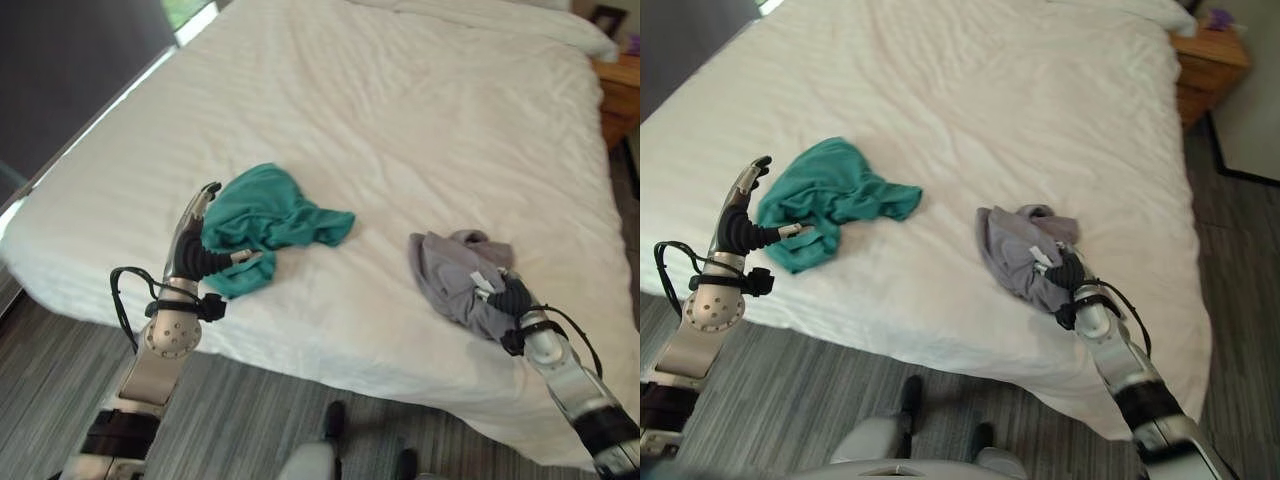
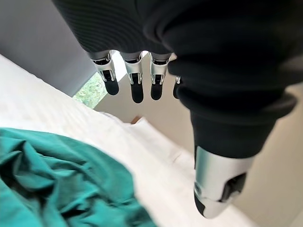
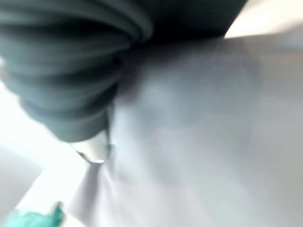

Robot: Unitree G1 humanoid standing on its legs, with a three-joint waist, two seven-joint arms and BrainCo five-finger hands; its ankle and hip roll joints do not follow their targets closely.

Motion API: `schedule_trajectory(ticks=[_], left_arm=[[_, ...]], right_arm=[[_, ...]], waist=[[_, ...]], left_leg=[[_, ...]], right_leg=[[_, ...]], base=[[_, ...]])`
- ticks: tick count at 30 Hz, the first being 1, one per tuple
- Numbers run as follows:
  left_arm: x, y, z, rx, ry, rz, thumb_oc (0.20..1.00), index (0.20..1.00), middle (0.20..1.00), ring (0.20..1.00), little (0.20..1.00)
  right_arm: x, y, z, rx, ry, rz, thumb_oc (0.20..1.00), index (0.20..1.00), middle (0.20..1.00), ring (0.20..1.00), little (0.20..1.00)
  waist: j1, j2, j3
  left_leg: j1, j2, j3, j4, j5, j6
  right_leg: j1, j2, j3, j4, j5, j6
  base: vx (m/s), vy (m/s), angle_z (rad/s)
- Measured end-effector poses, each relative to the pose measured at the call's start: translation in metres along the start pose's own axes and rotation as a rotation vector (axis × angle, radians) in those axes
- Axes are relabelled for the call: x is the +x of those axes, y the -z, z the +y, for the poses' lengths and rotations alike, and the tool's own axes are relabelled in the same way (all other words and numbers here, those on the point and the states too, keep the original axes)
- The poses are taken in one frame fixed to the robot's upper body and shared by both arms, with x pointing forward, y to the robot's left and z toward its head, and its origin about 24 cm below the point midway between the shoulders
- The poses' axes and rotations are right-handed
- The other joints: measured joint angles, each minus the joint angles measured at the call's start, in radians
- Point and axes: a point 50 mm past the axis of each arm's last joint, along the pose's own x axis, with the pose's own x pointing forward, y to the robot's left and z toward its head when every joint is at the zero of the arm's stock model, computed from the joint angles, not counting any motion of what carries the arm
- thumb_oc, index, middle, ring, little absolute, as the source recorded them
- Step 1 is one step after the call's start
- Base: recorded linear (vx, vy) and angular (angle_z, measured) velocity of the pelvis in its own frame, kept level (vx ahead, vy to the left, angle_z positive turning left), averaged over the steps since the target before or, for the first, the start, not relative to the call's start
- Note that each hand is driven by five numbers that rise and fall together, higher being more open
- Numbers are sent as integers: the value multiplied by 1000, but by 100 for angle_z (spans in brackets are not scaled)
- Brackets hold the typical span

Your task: Pick up bed clothes into laundry basket.

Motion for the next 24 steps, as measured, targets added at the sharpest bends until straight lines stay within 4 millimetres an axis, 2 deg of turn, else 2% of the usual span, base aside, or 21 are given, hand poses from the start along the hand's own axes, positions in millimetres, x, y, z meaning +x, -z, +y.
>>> schedule_trajectory(ticks=[2, 3, 4, 5, 6, 7, 8, 10, 12, 15, 18, 20, 24], left_arm=[[2, 18, 3, 154, 9, 63, 1000, 1000, 1000, 1000, 1000], [4, 35, 5, 309, 25, 127, 1000, 1000, 1000, 1000, 1000], [2, 46, 8, 366, 31, 174, 1000, 1000, 1000, 1000, 1000], [1, 54, 9, 408, 41, 205, 1000, 1000, 1000, 1000, 1000], [-1, 69, 7, 501, 86, 265, 1000, 1000, 1000, 1000, 1000], [-1, 73, 7, 530, 92, 282, 1000, 1000, 1000, 1000, 1000], [-4, 85, 9, 598, 115, 322, 1000, 1000, 1000, 1000, 1000], [-6, 94, 14, 640, 124, 364, 1000, 1000, 1000, 1000, 1000], [-8, 113, 33, 735, 142, 467, 1000, 1000, 1000, 1000, 1000], [-8, 121, 50, 809, 139, 518, 1000, 1000, 1000, 1000, 1000], [-12, 126, 49, 861, 185, 531, 1000, 1000, 1000, 1000, 1000], [-20, 134, 48, 898, 242, 565, 1000, 1000, 1000, 1000, 1000], [-28, 140, 49, 929, 283, 591, 1000, 1000, 1000, 1000, 1000]], right_arm=[[-11, -1, -19, -25, 48, -18, 200, 200, 200, 200, 200], [-30, 5, -42, -59, 100, -6, 200, 200, 200, 200, 200], [-36, 8, -49, -69, 122, 9, 200, 200, 200, 200, 200], [-43, 15, -54, -81, 133, 43, 200, 200, 200, 200, 200], [-51, 22, -59, -98, 128, 77, 200, 200, 200, 200, 200], [-56, 26, -60, -105, 125, 96, 200, 200, 200, 200, 200], [-60, 30, -59, -113, 104, 108, 200, 200, 200, 200, 200], [-66, 36, -56, -114, 80, 133, 200, 200, 200, 200, 200], [-74, 50, -51, -115, 53, 196, 200, 200, 200, 200, 200], [-77, 53, -50, -146, 38, 213, 200, 200, 200, 200, 200], [-75, 49, -50, -151, 41, 194, 200, 200, 200, 200, 200], [-72, 39, -50, -149, 46, 146, 200, 200, 200, 200, 200], [-71, 35, -51, -151, 48, 119, 200, 200, 200, 200, 200]], waist=[[-63, -8, -2], [-112, -11, -4], [-121, -13, -5], [-139, -22, -10], [-167, -24, -16], [-198, -30, -19], [-210, -26, -24], [-237, -27, -25], [-277, -26, -25], [-302, -22, -27], [-309, -20, -28], [-310, -20, -29], [-287, -18, -30]], left_leg=[[21, 4, 35, -1, -14, 3], [34, 7, 61, -1, -23, 5], [42, 11, 73, -6, -27, 4], [54, 15, 102, -6, -39, 2], [60, 22, 127, -7, -44, 4], [67, 22, 143, -7, -53, -4], [65, 33, 175, -7, -53, -2], [66, 39, 193, -7, -55, -2], [63, 48, 227, -7, -56, -2], [63, 52, 261, -7, -66, -1], [61, 50, 270, -8, -70, 1], [60, 52, 273, -8, -69, 3], [51, 50, 271, -8, -68, 3]], right_leg=[[9, -2, 16, 0, 3, 0], [11, -4, 42, 0, 8, 5], [12, -3, 51, 0, 8, 5], [6, -3, 67, 0, 10, 4], [6, -2, 90, 0, 11, 4], [-9, 0, 102, 0, 17, 5], [-20, 6, 127, 1, 28, 4], [-28, 9, 145, 1, 34, 5], [-45, 13, 168, 1, 45, 8], [-65, 16, 191, 1, 58, 9], [-73, 15, 202, 1, 64, 9], [-76, 13, 203, 1, 67, 10], [-86, 12, 200, 1, 69, 11]], base=[[109, 147, -56], [104, 153, -52], [57, 100, -75], [47, 133, -80], [67, 137, -74], [87, 179, -76], [60, 117, -61], [23, 105, -47], [8, 96, -47], [19, 83, -37], [12, 84, -14], [27, 66, -2], [24, 53, 2]])
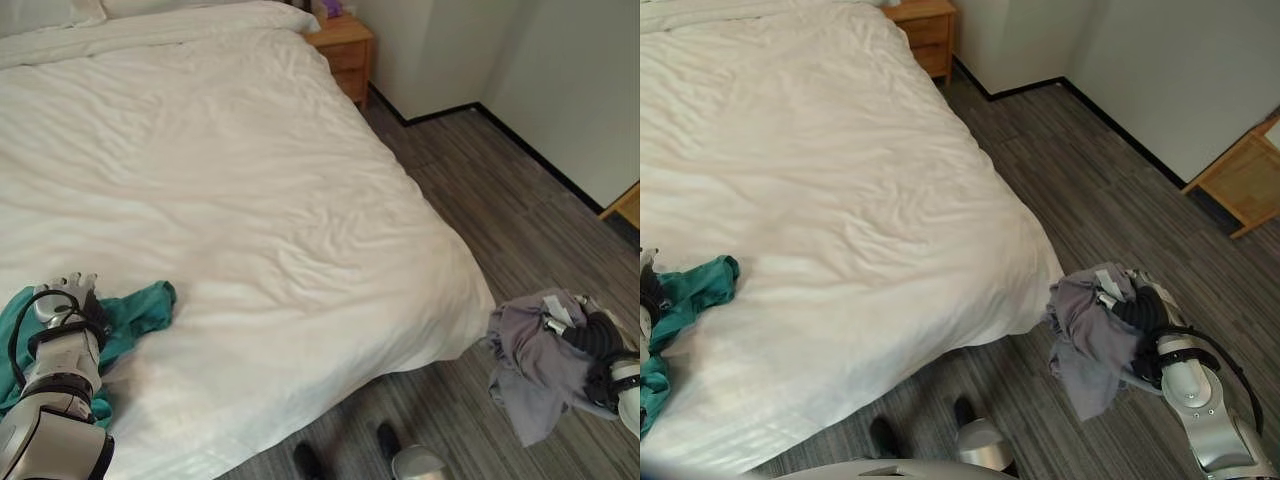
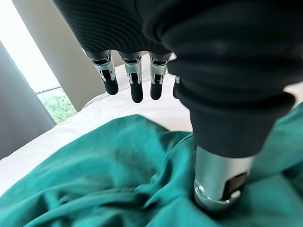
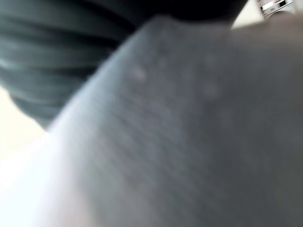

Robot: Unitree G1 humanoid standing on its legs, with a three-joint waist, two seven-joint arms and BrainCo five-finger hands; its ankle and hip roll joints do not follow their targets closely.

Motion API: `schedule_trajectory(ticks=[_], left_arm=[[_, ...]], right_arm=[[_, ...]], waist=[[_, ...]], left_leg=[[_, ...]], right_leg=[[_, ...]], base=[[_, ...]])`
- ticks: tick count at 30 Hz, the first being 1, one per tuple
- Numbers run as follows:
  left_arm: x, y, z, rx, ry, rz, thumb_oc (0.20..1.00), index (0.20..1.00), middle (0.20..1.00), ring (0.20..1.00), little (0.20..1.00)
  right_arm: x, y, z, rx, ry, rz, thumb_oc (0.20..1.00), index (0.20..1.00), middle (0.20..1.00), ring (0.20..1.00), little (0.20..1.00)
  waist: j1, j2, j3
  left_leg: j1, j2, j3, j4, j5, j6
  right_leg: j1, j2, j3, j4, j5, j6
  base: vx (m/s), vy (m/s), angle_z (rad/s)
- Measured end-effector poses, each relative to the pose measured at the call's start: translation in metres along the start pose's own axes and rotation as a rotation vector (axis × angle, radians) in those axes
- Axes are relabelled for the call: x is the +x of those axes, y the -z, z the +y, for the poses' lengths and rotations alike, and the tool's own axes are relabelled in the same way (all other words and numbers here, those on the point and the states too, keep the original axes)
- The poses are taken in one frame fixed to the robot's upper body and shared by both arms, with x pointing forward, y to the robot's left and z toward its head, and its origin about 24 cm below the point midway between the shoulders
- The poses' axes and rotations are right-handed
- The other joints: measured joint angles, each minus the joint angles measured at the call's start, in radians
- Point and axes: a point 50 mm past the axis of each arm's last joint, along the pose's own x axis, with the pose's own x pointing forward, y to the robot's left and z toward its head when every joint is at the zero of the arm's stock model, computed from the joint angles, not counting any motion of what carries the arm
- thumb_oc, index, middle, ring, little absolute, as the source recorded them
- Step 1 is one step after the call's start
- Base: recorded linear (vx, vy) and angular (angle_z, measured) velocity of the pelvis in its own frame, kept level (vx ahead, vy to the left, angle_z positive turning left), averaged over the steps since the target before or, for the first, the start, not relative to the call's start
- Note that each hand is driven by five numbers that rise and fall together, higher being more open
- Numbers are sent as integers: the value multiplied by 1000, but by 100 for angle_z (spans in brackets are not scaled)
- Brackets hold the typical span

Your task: Pick up bed clothes into laundry basket.

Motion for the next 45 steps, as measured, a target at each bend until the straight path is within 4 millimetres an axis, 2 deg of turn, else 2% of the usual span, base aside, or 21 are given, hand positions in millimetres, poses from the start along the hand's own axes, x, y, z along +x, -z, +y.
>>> schedule_trajectory(ticks=[5, 9, 10, 11, 12, 14, 15, 17, 18, 19, 20, 21, 24, 30, 36, 38, 39, 40, 41, 43, 45], left_arm=[[-3, 4, -7, -1, 28, 7, 1000, 1000, 1000, 1000, 1000], [-1, 19, 3, 29, 5, 34, 1000, 1000, 1000, 1000, 1000], [2, 33, 15, 49, -23, 62, 1000, 1000, 1000, 1000, 1000], [4, 69, 46, 107, -88, 124, 1000, 1000, 1000, 1000, 1000], [4, 85, 63, 147, -123, 155, 1000, 1000, 1000, 1000, 1000], [-6, 116, 72, 115, -174, 242, 1000, 1000, 1000, 1000, 1000], [-12, 124, 60, 139, -139, 260, 1000, 1000, 1000, 1000, 1000], [-37, 146, 25, 148, -105, 281, 1000, 1000, 1000, 1000, 1000], [-49, 155, 10, 119, -91, 312, 940, 940, 940, 940, 940], [-56, 158, -4, 61, -89, 368, 492, 492, 492, 492, 492], [-54, 148, 0, 14, -156, 348, 492, 492, 492, 492, 492], [-48, 130, 6, -25, -225, 301, 200, 200, 200, 200, 200], [-51, 106, 13, -80, -330, 198, 200, 200, 200, 200, 200], [-67, 73, -15, -224, -284, 136, 200, 200, 200, 200, 200], [-63, 46, 6, -293, -304, 25, 200, 200, 200, 200, 200], [-55, 23, 8, -397, -319, -20, 200, 200, 200, 200, 200], [-41, 4, 11, -509, -311, 24, 200, 200, 200, 200, 200], [-42, -9, 30, -565, -366, -33, 200, 200, 200, 200, 200], [-50, -26, 51, -612, -450, -168, 200, 200, 200, 200, 200], [-62, -61, 68, -819, -498, -289, 200, 200, 200, 200, 200], [-70, -78, 89, -917, -555, -393, 200, 200, 200, 200, 200]], right_arm=[[0, 1, 0, -4, 5, 4, 200, 200, 200, 200, 200], [5, 1, -2, -2, 22, -1, 200, 200, 200, 200, 200], [8, 1, -1, -4, 20, -5, 200, 200, 200, 200, 200], [10, -2, -2, -11, 17, -22, 200, 200, 200, 200, 200], [10, -3, -3, -14, 18, -25, 200, 200, 200, 200, 200], [-2, -4, -5, 33, 29, -26, 200, 200, 200, 200, 200], [-7, -5, -4, 36, 16, -32, 200, 200, 200, 200, 200], [-20, -4, -2, 97, 32, -33, 200, 200, 200, 200, 200], [-29, -3, 0, 123, 43, -22, 200, 200, 200, 200, 200], [-36, 4, 2, 119, 24, 16, 200, 200, 200, 200, 200], [-38, 7, 2, 135, 44, 33, 200, 200, 200, 200, 200], [-42, 10, 2, 171, 89, 56, 200, 200, 200, 200, 200], [-36, 5, 3, 255, 157, 31, 200, 200, 200, 200, 200], [-37, 3, -4, 325, 206, 24, 200, 200, 200, 200, 200], [-33, 3, -3, 363, 192, 37, 200, 200, 200, 200, 200], [-32, 3, 6, 411, 182, 48, 200, 200, 200, 200, 200], [-26, 2, 12, 439, 160, 51, 200, 200, 200, 200, 200], [-22, -4, 14, 440, 133, 27, 200, 200, 200, 200, 200], [-21, -12, 12, 441, 132, -15, 200, 200, 200, 200, 200], [-23, -10, 16, 466, 146, -4, 200, 200, 200, 200, 200], [-21, -11, 22, 476, 124, 2, 200, 200, 200, 200, 200]], waist=[[19, -4, -2], [30, -28, 7], [31, -41, 13], [33, -73, 32], [31, -91, 40], [30, -106, 60], [38, -116, 69], [56, -105, 81], [57, -107, 82], [77, -117, 126], [94, -115, 143], [118, -99, 155], [167, -87, 180], [188, -89, 175], [212, -86, 170], [219, -83, 166], [228, -82, 165], [229, -91, 160], [223, -100, 158], [197, -110, 152], [172, -129, 141]], left_leg=[[-6, -3, -9, 0, 3, 5], [-17, -3, -9, 0, 5, 3], [-42, 3, -8, 0, 2, 2], [-92, 17, -8, 1, 23, 6], [-118, 22, -8, 3, 38, 5], [-155, 28, -34, 3, 41, 4], [-153, 31, -38, 6, 48, 2], [-209, 40, -59, 1, 35, -3], [-241, 37, -69, 5, 39, -5], [-280, 34, -97, 14, 60, -8], [-292, 37, -114, 13, 69, -8], [-310, 40, -132, 15, 72, -11], [-321, 41, -149, 10, 78, -13], [-205, 24, -145, 9, 59, -6], [-183, 17, -145, 9, 50, -7], [-176, 14, -137, 9, 51, -6], [-162, 11, -137, 9, 55, -1], [-164, 10, -130, 9, 54, 0], [-170, 7, -119, 8, 51, -4], [-162, -5, -114, 8, 55, -1], [-160, -5, -91, 8, 52, 7]], right_leg=[[-1, -2, -19, 0, 1, 0], [-11, 1, -28, 4, 6, 7], [-42, 7, -27, 21, 6, 8], [-107, 20, -32, 37, 24, 13], [-129, 25, -38, 31, 35, 10], [-156, 31, -66, 28, 45, 15], [-152, 34, -77, 30, 45, 15], [-193, 36, -121, 14, 52, 37], [-217, 32, -153, -4, 57, 35], [-231, 33, -186, -1, 54, 22], [-235, 37, -201, -1, 55, 21], [-244, 41, -222, -1, 55, 21], [-249, 45, -238, -1, 55, 21], [-135, 28, -242, -2, 55, 20], [-116, 20, -242, -1, 53, 22], [-116, 19, -235, -1, 53, 22], [-98, 14, -235, -1, 49, 26], [-102, 11, -234, -2, 44, 28], [-111, 6, -226, -2, 43, 26], [-104, -6, -223, -1, 35, 15], [-114, -9, -212, -2, 33, 13]], base=[[20, 57, 7], [-99, 27, -2], [-155, -37, -13], [-147, -54, -11], [-105, -45, 1], [-146, -79, 26], [-172, -124, 19], [-50, -66, 4], [-29, -53, 50], [-45, -64, 63], [-36, -54, 70], [-4, -23, 44], [8, 4, 24], [27, 39, 4], [7, 22, -3], [7, 41, -1], [-8, 0, -6], [14, -2, -20], [1, -3, -25], [30, 19, -14], [104, 51, -24]])
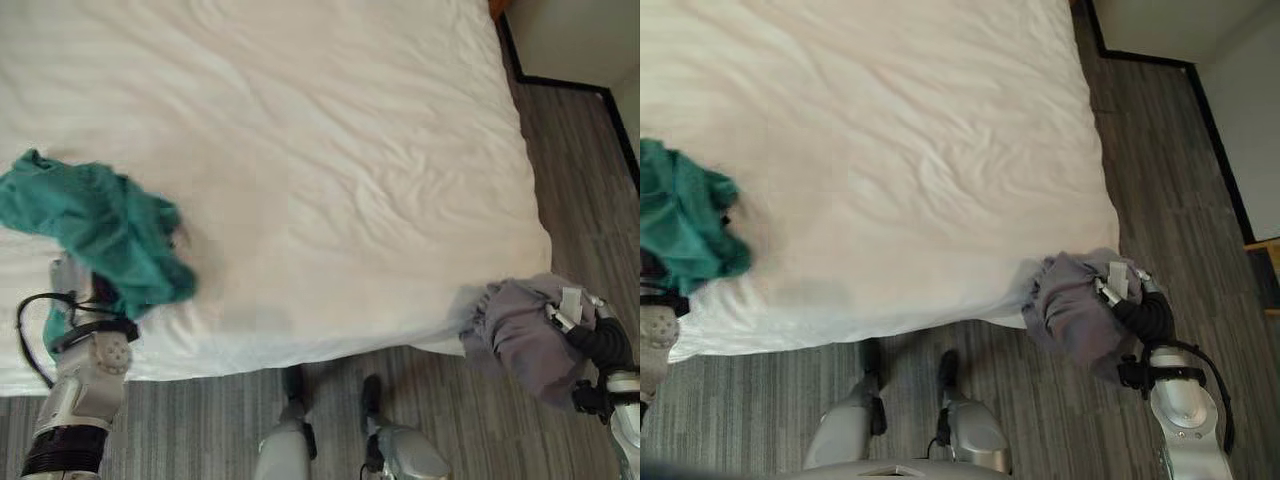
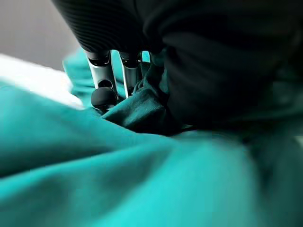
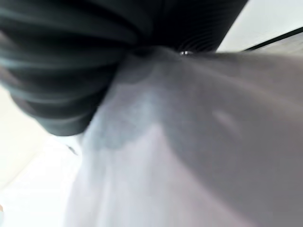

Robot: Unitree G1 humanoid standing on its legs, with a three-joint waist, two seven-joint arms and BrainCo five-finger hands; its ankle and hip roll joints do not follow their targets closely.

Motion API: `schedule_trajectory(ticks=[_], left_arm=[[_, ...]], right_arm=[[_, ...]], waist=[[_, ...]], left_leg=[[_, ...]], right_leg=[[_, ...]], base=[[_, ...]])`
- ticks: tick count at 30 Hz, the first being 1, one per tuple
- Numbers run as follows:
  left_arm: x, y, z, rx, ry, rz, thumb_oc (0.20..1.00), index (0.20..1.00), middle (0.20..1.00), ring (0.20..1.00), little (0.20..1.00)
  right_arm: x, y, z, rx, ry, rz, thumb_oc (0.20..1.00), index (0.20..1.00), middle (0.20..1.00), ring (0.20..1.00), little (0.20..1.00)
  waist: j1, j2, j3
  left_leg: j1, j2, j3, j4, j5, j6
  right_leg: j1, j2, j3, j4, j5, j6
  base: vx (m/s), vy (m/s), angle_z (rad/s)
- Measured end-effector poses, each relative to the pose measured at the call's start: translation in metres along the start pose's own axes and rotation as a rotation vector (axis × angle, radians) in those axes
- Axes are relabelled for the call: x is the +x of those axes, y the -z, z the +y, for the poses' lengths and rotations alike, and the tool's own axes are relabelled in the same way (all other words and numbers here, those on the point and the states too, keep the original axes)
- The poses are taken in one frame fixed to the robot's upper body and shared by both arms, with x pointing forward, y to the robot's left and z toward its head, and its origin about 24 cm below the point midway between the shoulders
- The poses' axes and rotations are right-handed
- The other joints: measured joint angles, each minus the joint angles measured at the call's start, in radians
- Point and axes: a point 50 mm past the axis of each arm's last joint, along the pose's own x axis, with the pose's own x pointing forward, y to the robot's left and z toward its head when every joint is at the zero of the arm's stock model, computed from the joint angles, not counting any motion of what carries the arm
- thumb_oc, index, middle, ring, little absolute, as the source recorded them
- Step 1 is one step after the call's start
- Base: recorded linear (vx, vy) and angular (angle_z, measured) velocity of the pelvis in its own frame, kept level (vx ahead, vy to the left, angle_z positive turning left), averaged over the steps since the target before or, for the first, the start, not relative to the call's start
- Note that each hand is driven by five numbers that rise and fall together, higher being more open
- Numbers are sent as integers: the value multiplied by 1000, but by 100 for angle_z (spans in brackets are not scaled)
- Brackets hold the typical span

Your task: Pick up bed clothes into laundry basket.

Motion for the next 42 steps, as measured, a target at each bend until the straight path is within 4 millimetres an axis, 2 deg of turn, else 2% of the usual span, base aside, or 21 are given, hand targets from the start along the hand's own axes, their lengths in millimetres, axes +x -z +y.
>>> schedule_trajectory(ticks=[4, 8, 12, 15, 16, 18, 20, 22, 25, 28, 30, 31, 32, 34, 35, 36, 37, 38, 39, 41, 42], left_arm=[[53, -22, 8, -83, -57, -52, 200, 200, 200, 200, 200], [14, -75, 9, -345, -149, -248, 200, 200, 200, 200, 200], [-12, -91, 4, -481, -173, -280, 200, 200, 200, 200, 200], [-11, -95, 8, -459, -202, -310, 200, 200, 200, 200, 200], [-12, -98, 10, -466, -204, -326, 200, 200, 200, 200, 200], [-22, -114, 6, -520, -189, -378, 200, 200, 200, 200, 200], [-27, -121, 5, -536, -178, -408, 200, 200, 200, 200, 200], [-35, -137, 4, -606, -151, -474, 200, 200, 200, 200, 200], [-47, -151, -12, -745, -28, -462, 200, 200, 200, 200, 200], [-56, -158, -29, -847, 47, -401, 200, 200, 200, 200, 200], [-61, -166, -50, -880, 153, -371, 200, 200, 200, 200, 200], [-68, -178, -59, -941, 227, -377, 200, 200, 200, 200, 200], [-69, -181, -63, -956, 246, -370, 200, 200, 200, 200, 200], [-73, -180, -70, -984, 279, -331, 200, 200, 200, 200, 200], [-77, -181, -73, -1006, 300, -310, 200, 200, 200, 200, 200], [-79, -182, -74, -1019, 306, -304, 200, 200, 200, 200, 200], [-80, -184, -73, -1034, 306, -305, 200, 200, 200, 200, 200], [-81, -185, -73, -1039, 308, -314, 200, 200, 200, 200, 200], [-80, -183, -73, -1042, 298, -301, 200, 200, 200, 200, 200], [-79, -178, -75, -1025, 285, -277, 200, 200, 200, 200, 200], [-79, -177, -77, -1017, 287, -271, 200, 200, 200, 200, 200]], right_arm=[[24, -14, 6, -48, -58, -77, 200, 200, 200, 200, 200], [15, -20, -2, -75, -10, -110, 200, 200, 200, 200, 200], [18, -22, -1, -94, 28, -132, 200, 200, 200, 200, 200], [32, -33, 4, -106, 43, -201, 200, 200, 200, 200, 200], [35, -35, 6, -103, 54, -211, 200, 200, 200, 200, 200], [36, -34, 6, -131, 64, -222, 200, 200, 200, 200, 200], [36, -35, 9, -152, 66, -227, 200, 200, 200, 200, 200], [43, -43, 17, -178, 67, -276, 200, 200, 200, 200, 200], [54, -53, 39, -212, 74, -326, 200, 200, 200, 200, 200], [60, -57, 54, -219, 94, -341, 200, 200, 200, 200, 200], [57, -56, 63, -222, 97, -345, 200, 200, 200, 200, 200], [59, -58, 62, -220, 127, -356, 200, 200, 200, 200, 200], [60, -53, 65, -213, 135, -337, 200, 200, 200, 200, 200], [56, -37, 79, -196, 105, -262, 200, 200, 200, 200, 200], [52, -29, 85, -202, 74, -231, 200, 200, 200, 200, 200], [50, -28, 86, -219, 60, -234, 200, 200, 200, 200, 200], [49, -29, 86, -234, 59, -243, 200, 200, 200, 200, 200], [50, -33, 87, -251, 59, -262, 200, 200, 200, 200, 200], [51, -36, 88, -260, 52, -282, 200, 200, 200, 200, 200], [56, -44, 94, -261, 35, -316, 200, 200, 200, 200, 200], [56, -46, 95, -274, 34, -332, 200, 200, 200, 200, 200]], waist=[[-63, -1, -36], [-90, 37, -55], [-106, 94, -92], [-93, 123, -105], [-86, 128, -106], [-44, 143, -123], [-50, 155, -152], [-32, 192, -177], [2, 217, -212], [10, 233, -222], [-13, 227, -229], [-32, 255, -231], [-35, 266, -231], [-49, 247, -231], [4, 245, -230], [16, 240, -227], [18, 237, -225], [45, 216, -206], [67, 198, -193], [99, 171, -171], [90, 163, -161]], left_leg=[[29, 5, 50, -7, -3, -2], [97, 1, 87, -7, -24, -1], [138, 11, 145, -1, -40, -5], [171, 41, 208, -1, -48, -7], [184, 55, 239, -2, -51, -9], [224, 70, 302, -2, -75, -27], [240, 84, 339, -1, -69, -53], [258, 113, 414, -1, -68, -70], [312, 156, 505, 69, -78, -81], [347, 209, 546, 173, -79, -81], [349, 226, 542, 203, -117, -113], [344, 221, 517, 177, -94, -122], [344, 252, 537, 228, -103, -148], [322, 312, 491, 424, -97, -157], [269, 391, 427, 635, -48, -173], [230, 406, 358, 702, -47, -180], [179, 368, 256, 726, -68, -174], [123, 259, 103, 671, -113, -188], [103, 179, 13, 616, -155, -163], [77, 91, -25, 525, -190, -119], [30, 80, -18, 509, -192, -123]], right_leg=[[5, -6, 28, -2, 5, 5], [49, -11, 27, 0, 14, -1], [55, 1, 8, 1, 18, -6], [43, 20, -108, 10, 41, -28], [39, 18, -182, 16, 33, -15], [25, -47, -363, 91, 1, -53], [19, -32, -366, 80, -6, -37], [11, -35, -446, 67, -29, -40], [-14, -63, -611, 147, -23, -132], [-60, -19, -662, 223, -37, -216], [-37, -31, -616, 214, -67, -241], [-44, -2, -567, 209, -97, -195], [-43, 14, -547, 213, -111, -196], [-31, 30, -526, 229, -158, -199], [-8, 56, -452, 210, -157, -223], [-4, 72, -409, 196, -152, -237], [-9, 80, -356, 185, -142, -240], [-2, 86, -256, 149, -104, -229], [0, 77, -195, 131, -93, -231], [29, 71, -84, 82, -65, -225], [50, 86, -59, 62, -62, -195]], base=[[87, 52, -39], [88, 7, -30], [-29, -38, -40], [-13, -57, -70], [34, -61, -70], [1, -116, -92], [-9, -179, -71], [0, -214, -119], [-4, -319, -189], [123, -427, -182], [181, -364, -96], [262, -529, -102], [365, -667, -102], [218, -399, -115], [127, -209, -172], [211, -219, -152], [205, -88, -158], [328, -112, -159], [243, -74, -195], [341, -20, -159], [622, -9, -166]])
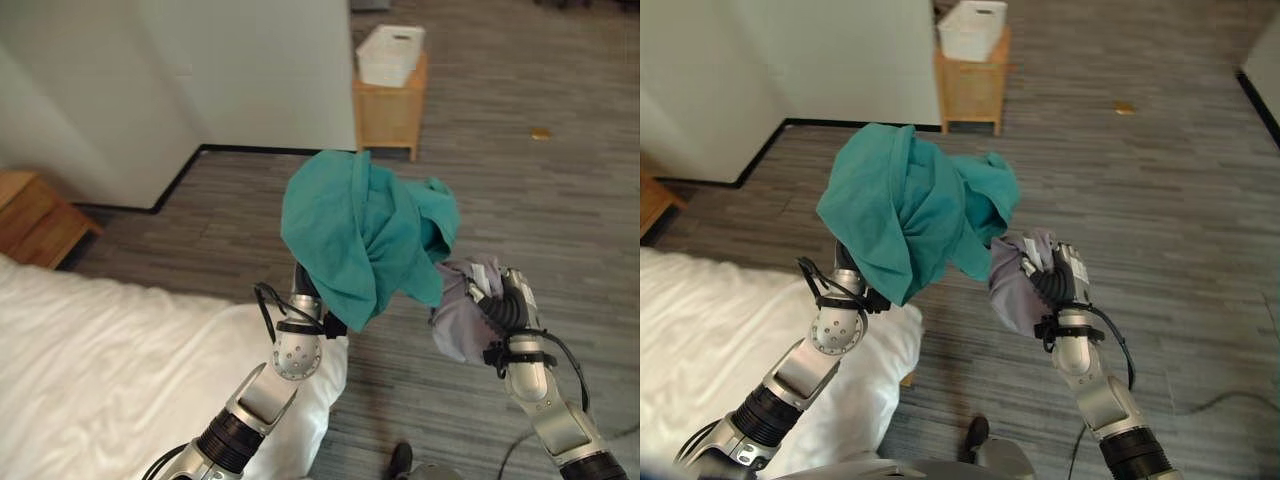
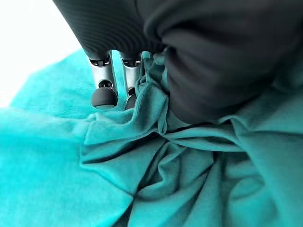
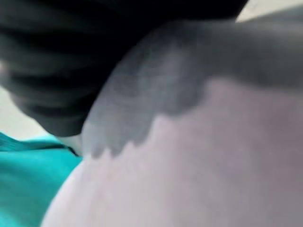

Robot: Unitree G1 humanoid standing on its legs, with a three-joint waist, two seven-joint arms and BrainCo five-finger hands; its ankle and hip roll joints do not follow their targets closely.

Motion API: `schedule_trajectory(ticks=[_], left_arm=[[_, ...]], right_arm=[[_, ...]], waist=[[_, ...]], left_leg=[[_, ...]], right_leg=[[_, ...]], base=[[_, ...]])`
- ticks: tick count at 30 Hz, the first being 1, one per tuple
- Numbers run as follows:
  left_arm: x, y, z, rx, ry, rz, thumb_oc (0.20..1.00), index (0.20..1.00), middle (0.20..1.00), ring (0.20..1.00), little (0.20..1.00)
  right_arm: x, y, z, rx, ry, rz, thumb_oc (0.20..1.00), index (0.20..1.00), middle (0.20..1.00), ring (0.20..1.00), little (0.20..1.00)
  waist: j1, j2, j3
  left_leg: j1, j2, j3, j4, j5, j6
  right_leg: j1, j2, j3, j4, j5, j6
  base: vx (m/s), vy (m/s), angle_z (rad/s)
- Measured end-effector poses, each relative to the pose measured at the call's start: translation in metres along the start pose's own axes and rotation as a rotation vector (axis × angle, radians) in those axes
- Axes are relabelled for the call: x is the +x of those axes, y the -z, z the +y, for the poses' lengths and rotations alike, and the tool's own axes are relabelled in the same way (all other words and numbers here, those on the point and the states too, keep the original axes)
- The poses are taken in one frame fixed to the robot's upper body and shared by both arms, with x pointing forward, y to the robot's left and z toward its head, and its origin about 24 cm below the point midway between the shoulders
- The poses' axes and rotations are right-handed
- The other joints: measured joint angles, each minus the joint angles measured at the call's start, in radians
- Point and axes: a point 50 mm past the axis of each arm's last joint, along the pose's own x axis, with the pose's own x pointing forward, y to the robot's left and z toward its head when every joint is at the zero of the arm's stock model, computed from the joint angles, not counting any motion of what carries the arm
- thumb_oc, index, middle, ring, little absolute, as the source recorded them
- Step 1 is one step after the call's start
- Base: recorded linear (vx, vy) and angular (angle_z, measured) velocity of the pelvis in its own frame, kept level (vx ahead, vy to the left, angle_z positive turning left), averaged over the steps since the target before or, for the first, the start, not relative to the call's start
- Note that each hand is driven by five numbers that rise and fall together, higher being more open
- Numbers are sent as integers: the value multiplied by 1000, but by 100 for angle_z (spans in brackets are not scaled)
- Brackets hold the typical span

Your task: Pick up bed clothes into laundry basket.

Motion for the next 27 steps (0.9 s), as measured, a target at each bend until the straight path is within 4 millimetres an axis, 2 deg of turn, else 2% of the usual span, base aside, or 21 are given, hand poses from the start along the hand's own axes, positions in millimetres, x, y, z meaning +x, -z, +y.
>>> schedule_trajectory(ticks=[1, 4, 6, 7, 9, 10, 11, 12, 13, 14, 15, 16, 17, 19, 20, 21, 22, 23, 24, 26, 27], left_arm=[[-1, 4, -1, 3, -4, 9, 200, 200, 200, 200, 200], [-6, 16, -4, 5, -15, 69, 200, 200, 200, 200, 200], [-7, 18, -5, 6, -12, 83, 200, 200, 200, 200, 200], [-8, 20, -6, 1, -17, 93, 200, 200, 200, 200, 200], [-10, 21, -5, 5, -17, 100, 200, 200, 200, 200, 200], [-12, 23, -2, 14, -22, 111, 200, 200, 200, 200, 200], [-13, 26, 3, 27, -21, 123, 200, 200, 200, 200, 200], [-16, 27, 8, 27, -31, 146, 200, 200, 200, 200, 200], [-18, 28, 9, 32, -19, 155, 200, 200, 200, 200, 200], [-23, 34, 12, 35, -4, 207, 200, 200, 200, 200, 200], [-24, 36, 11, 44, 15, 216, 200, 200, 200, 200, 200], [-25, 35, 13, 48, 24, 213, 200, 200, 200, 200, 200], [-24, 34, 15, 58, 27, 207, 200, 200, 200, 200, 200], [-23, 33, 15, 59, 32, 207, 200, 200, 200, 200, 200], [-20, 31, 17, 64, 30, 188, 200, 200, 200, 200, 200], [-15, 29, 14, 60, 37, 174, 200, 200, 200, 200, 200], [-12, 28, 15, 65, 41, 163, 200, 200, 200, 200, 200], [-12, 27, 14, 62, 53, 159, 200, 200, 200, 200, 200], [-13, 27, 12, 59, 60, 162, 200, 200, 200, 200, 200], [-18, 29, 15, 59, 62, 178, 200, 200, 200, 200, 200], [-26, 32, 15, 54, 74, 205, 200, 200, 200, 200, 200]], right_arm=[[1, -3, -2, -26, -9, -28, 200, 200, 200, 200, 200], [2, 1, -5, -62, -13, -31, 200, 200, 200, 200, 200], [1, 3, -5, -70, -15, -23, 200, 200, 200, 200, 200], [-1, 8, -5, -85, -15, 1, 200, 200, 200, 200, 200], [0, 7, -6, -97, -13, -8, 200, 200, 200, 200, 200], [0, 7, -6, -103, -12, -13, 200, 200, 200, 200, 200], [0, 6, -4, -99, -13, -14, 200, 200, 200, 200, 200], [1, 2, -4, -97, -10, -29, 200, 200, 200, 200, 200], [2, 0, -5, -95, -4, -43, 200, 200, 200, 200, 200], [-2, -5, -3, -81, -20, -53, 200, 200, 200, 200, 200], [-9, -5, -2, -73, -30, -41, 200, 200, 200, 200, 200], [-12, -8, -4, -71, -38, -55, 200, 200, 200, 200, 200], [-8, -12, -6, -76, -24, -73, 200, 200, 200, 200, 200], [0, -17, -12, -89, 18, -103, 200, 200, 200, 200, 200], [3, -18, -19, -108, 41, -124, 200, 200, 200, 200, 200], [5, -18, -29, -123, 76, -130, 200, 200, 200, 200, 200], [4, -17, -34, -138, 97, -127, 200, 200, 200, 200, 200], [7, -15, -42, -172, 109, -130, 200, 200, 200, 200, 200], [7, -14, -43, -184, 105, -129, 200, 200, 200, 200, 200], [5, -12, -40, -189, 89, -123, 200, 200, 200, 200, 200], [4, -10, -40, -196, 81, -112, 200, 200, 200, 200, 200]], waist=[[-5, 10, 11], [23, 34, 29], [24, 42, 34], [43, 59, 38], [84, 51, 42], [100, 34, 46], [119, -6, 52], [156, -26, 47], [160, -22, 55], [154, 9, 74], [129, 7, 72], [98, 7, 79], [86, 7, 81], [51, 27, 80], [47, 43, 91], [16, 60, 102], [-8, 62, 108], [-46, 68, 104], [-45, 72, 100], [-56, 85, 83], [-53, 95, 53]], left_leg=[[-88, -27, -37, -75, 5, 10], [-187, -66, -67, -304, 72, 79], [-230, -79, -61, -345, 115, 83], [-261, -75, -10, -423, 142, 90], [-267, -78, 18, -456, 140, 92], [-261, -84, 25, -416, 180, 101], [-243, -103, 48, -358, 209, 109], [-236, -116, 81, -320, 224, 127], [-234, -131, 58, -273, 209, 144], [-134, -146, 51, -269, 173, 214], [-86, -161, 40, -297, 175, 217], [1, -178, -16, -331, 132, 203], [41, -181, -25, -342, 122, 218], [145, -164, -51, -392, 101, 218], [194, -153, -142, -400, 58, 204], [220, -144, -222, -408, 36, 204], [233, -146, -233, -416, 38, 206], [322, -150, -229, -483, 21, 200], [371, -150, -225, -501, -1, 193], [424, -130, -226, -506, -90, 150], [478, -112, -223, -507, -132, 104]], right_leg=[[26, -1, 39, -30, -17, 20], [72, -3, 52, -59, -23, 35], [95, -2, 52, -61, -55, 47], [152, 0, 13, -60, -119, 63], [230, -16, 27, -61, -191, 89], [273, -36, 30, -61, -228, 98], [298, -76, 45, -48, -262, 112], [277, -111, 59, 18, -272, 130], [257, -126, 41, 116, -270, 146], [36, -172, 52, 712, -155, 327], [-25, -169, 65, 852, -126, 352], [-114, -144, 96, 994, -82, 338], [-173, -126, 107, 1074, -65, 334], [-301, -44, 97, 1090, -55, 316], [-384, 13, 75, 1104, -92, 312], [-413, 13, 29, 1038, -119, 284], [-423, -5, -12, 965, -124, 265], [-471, -66, -83, 747, -118, 193], [-480, -81, -101, 621, -90, 153], [-508, -111, -101, 455, -80, 152], [-489, -120, -179, 241, -81, 146]], base=[[519, -12, -136], [554, -59, -111], [747, -55, -39], [781, -11, -8], [669, 18, -18], [777, 122, -24], [736, 146, -53], [953, 213, -55], [658, 158, -51], [620, 132, 19], [620, 124, 66], [388, 75, 91], [582, 88, 114], [686, -21, 96], [572, -56, 100], [560, -50, 135], [667, -145, 198], [760, -255, 164], [775, -316, 129], [723, -275, 70], [742, -259, 48]])
